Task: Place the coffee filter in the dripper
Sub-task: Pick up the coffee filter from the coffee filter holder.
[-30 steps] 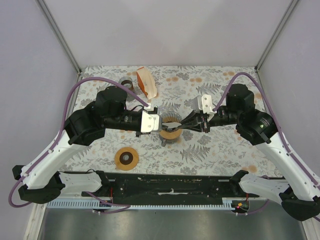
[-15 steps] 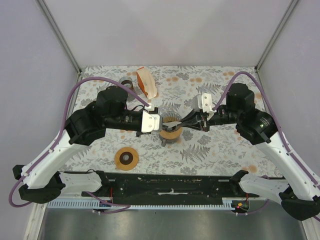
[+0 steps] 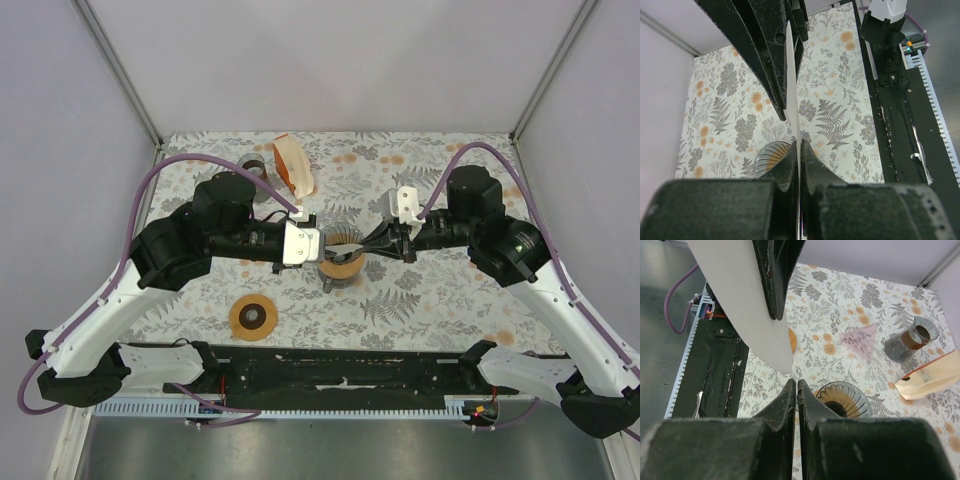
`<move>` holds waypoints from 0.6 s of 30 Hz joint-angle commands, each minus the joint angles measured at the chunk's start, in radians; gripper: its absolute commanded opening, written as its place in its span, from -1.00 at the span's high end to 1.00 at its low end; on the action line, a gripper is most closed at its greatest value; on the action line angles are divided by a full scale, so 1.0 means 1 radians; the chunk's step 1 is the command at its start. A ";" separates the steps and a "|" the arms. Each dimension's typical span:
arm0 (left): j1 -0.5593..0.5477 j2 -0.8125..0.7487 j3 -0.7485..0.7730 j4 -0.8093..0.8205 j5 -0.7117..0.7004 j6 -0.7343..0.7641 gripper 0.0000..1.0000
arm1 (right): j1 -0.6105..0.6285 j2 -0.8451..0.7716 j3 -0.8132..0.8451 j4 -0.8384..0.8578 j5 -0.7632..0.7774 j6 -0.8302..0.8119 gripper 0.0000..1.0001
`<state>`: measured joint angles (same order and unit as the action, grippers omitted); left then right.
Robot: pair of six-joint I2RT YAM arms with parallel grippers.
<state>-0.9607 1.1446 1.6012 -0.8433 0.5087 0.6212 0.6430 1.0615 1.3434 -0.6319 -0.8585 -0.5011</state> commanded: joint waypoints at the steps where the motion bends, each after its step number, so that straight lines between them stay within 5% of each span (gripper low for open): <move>1: -0.004 -0.005 0.023 0.003 0.027 0.006 0.96 | -0.003 -0.012 0.039 -0.003 -0.014 -0.007 0.83; 18: -0.004 0.004 0.029 0.004 0.033 0.002 0.96 | -0.003 -0.020 0.051 0.008 -0.048 -0.001 0.83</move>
<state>-0.9607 1.1469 1.6016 -0.8433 0.5098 0.6212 0.6430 1.0595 1.3567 -0.6441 -0.8864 -0.5014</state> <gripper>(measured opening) 0.026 0.087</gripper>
